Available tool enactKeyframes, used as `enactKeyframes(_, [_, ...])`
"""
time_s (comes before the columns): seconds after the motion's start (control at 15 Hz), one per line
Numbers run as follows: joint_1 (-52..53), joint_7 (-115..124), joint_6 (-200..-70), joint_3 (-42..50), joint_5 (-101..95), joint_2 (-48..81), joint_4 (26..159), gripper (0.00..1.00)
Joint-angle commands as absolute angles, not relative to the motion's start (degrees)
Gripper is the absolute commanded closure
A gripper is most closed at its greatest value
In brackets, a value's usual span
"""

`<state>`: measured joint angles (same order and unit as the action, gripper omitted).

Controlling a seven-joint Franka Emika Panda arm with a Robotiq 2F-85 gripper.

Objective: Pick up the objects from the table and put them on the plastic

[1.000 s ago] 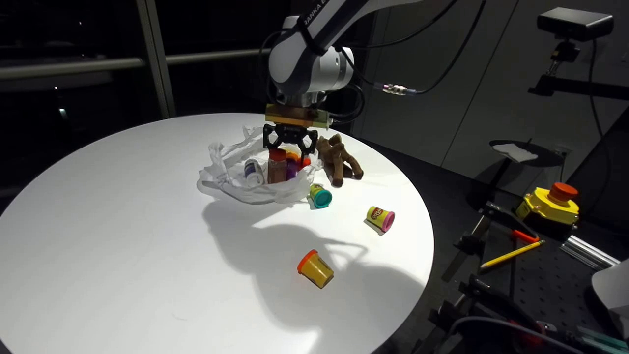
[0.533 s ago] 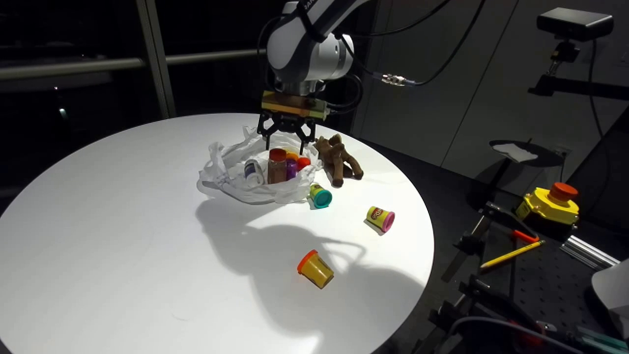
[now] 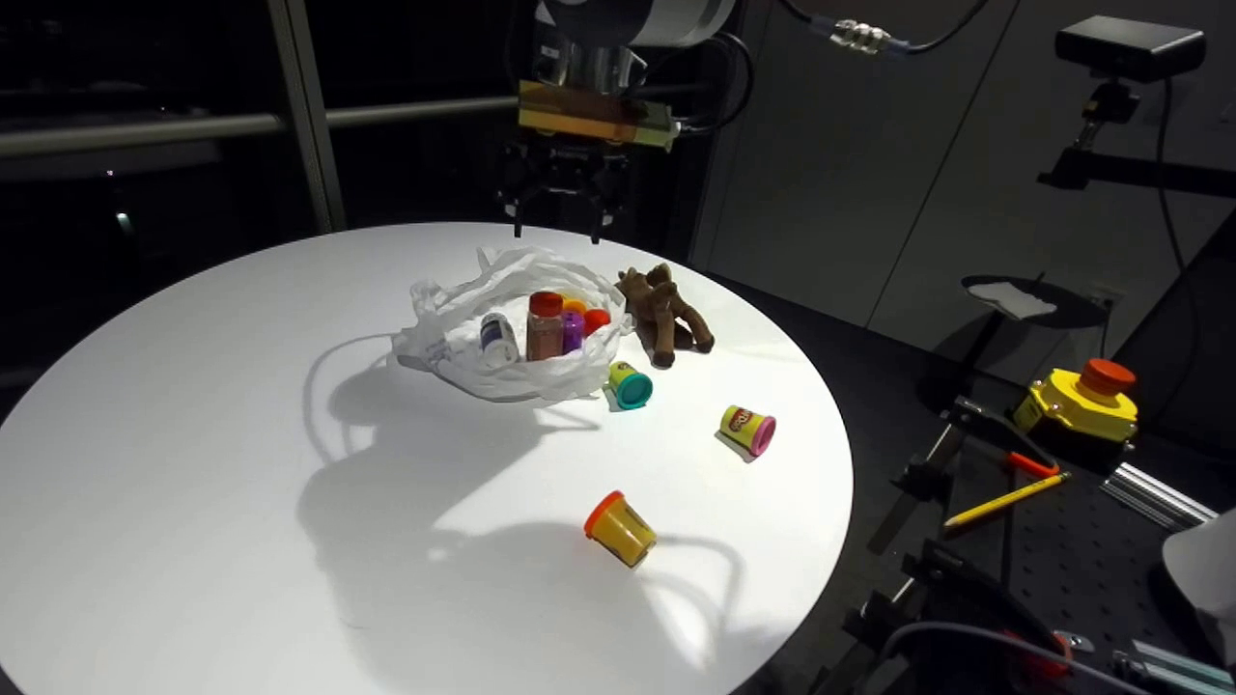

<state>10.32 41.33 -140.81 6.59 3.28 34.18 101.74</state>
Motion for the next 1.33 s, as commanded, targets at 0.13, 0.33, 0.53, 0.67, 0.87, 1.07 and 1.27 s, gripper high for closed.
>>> enactKeyframes(0.13, [15.46, 36.19, -142.28, 0.39, -0.05, 22.46, 118.50, 0.00])
enactKeyframes(0.33, [19.06, 35.23, -144.08, -4.06, -0.65, 23.24, 123.10, 0.00])
enactKeyframes(0.53, [22.97, 34.05, -144.39, -7.56, -1.79, 24.81, 126.56, 0.00])
enactKeyframes(0.67, [25.74, 33.74, -143.45, -7.67, -5.03, 25.58, 128.04, 0.00])
enactKeyframes(0.87, [28.86, 33.17, -143.25, -5.40, -12.90, 27.34, 129.19, 0.00])
enactKeyframes(1.07, [30.00, 34.10, -145.48, -2.26, -20.67, 29.24, 129.35, 0.00])
enactKeyframes(1.27, [28.14, 32.53, -148.33, -1.22, -22.05, 31.26, 128.96, 0.00])
